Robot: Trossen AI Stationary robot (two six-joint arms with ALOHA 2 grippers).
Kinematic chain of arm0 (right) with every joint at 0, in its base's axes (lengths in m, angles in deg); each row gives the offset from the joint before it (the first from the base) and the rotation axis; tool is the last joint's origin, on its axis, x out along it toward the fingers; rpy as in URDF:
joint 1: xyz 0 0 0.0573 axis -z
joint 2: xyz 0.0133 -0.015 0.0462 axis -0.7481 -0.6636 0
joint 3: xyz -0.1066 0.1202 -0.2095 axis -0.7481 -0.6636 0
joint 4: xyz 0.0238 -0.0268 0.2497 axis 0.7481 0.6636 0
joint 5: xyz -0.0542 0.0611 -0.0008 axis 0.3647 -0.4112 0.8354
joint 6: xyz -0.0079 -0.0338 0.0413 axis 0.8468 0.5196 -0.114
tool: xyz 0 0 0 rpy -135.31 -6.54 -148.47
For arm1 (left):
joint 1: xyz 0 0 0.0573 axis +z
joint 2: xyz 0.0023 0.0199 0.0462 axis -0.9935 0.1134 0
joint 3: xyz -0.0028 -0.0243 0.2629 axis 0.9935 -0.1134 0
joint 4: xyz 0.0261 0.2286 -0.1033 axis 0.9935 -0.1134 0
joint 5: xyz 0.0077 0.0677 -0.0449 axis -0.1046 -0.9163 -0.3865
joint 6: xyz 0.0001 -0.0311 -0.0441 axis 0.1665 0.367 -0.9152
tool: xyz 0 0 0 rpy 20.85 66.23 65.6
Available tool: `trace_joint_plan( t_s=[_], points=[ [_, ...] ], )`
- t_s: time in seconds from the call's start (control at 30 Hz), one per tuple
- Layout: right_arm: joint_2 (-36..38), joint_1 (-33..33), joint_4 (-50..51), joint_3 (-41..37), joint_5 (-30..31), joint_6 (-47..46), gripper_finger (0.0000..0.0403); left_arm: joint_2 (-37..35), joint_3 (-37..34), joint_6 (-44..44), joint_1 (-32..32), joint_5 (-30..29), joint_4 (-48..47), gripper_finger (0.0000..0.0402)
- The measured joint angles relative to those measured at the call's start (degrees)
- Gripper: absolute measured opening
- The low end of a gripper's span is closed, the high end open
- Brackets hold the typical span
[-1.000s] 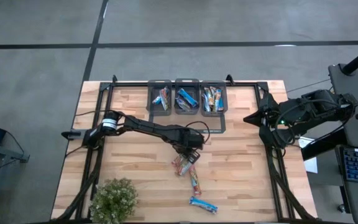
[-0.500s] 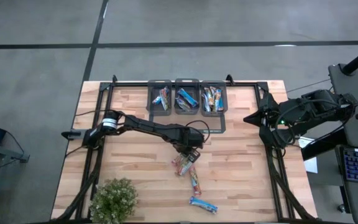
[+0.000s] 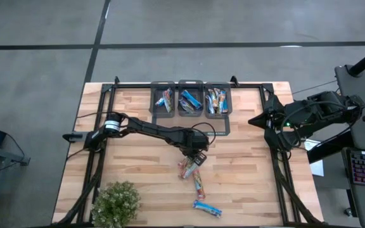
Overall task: Pick and place Granola Bars by type
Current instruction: Put the red granola bar into the left black bin
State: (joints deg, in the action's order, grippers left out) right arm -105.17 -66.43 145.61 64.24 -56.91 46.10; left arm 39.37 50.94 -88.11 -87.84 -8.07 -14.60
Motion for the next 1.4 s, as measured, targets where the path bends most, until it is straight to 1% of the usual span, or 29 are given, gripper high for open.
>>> trace_joint_plan(
  t_s=[0.17, 0.27, 0.53, 0.63, 0.93, 1.4],
  points=[
    [0.00, 0.01, -0.01, 0.01, -0.07, -0.20, 0.0008, 0.04, -0.38, -0.23, 0.01, 0.53, 0.49, 0.0081],
    [0.00, 0.02, 0.00, 0.00, -0.08, -0.20, 0.0008, 0.09, -0.44, -0.13, 0.01, 0.89, 0.72, 0.0089],
    [0.00, 0.02, -0.02, 0.02, -0.07, -0.20, 0.0008, 0.21, -0.53, -0.39, 0.19, 1.32, 0.92, 0.0150],
    [0.00, 0.02, -0.02, 0.02, -0.07, -0.20, 0.0008, 0.22, -0.53, -0.66, 0.17, 1.46, 1.02, 0.0162],
    [0.00, 0.01, -0.02, 0.01, -0.07, -0.20, 0.0008, 0.22, -0.64, -1.09, 0.01, 1.26, 1.86, 0.0165],
    [0.00, 0.00, -0.01, 0.02, -0.05, -1.75, 0.0008, 0.22, -1.75, 0.03, 0.12, -1.61, 2.03, 0.0165]
  ],
)
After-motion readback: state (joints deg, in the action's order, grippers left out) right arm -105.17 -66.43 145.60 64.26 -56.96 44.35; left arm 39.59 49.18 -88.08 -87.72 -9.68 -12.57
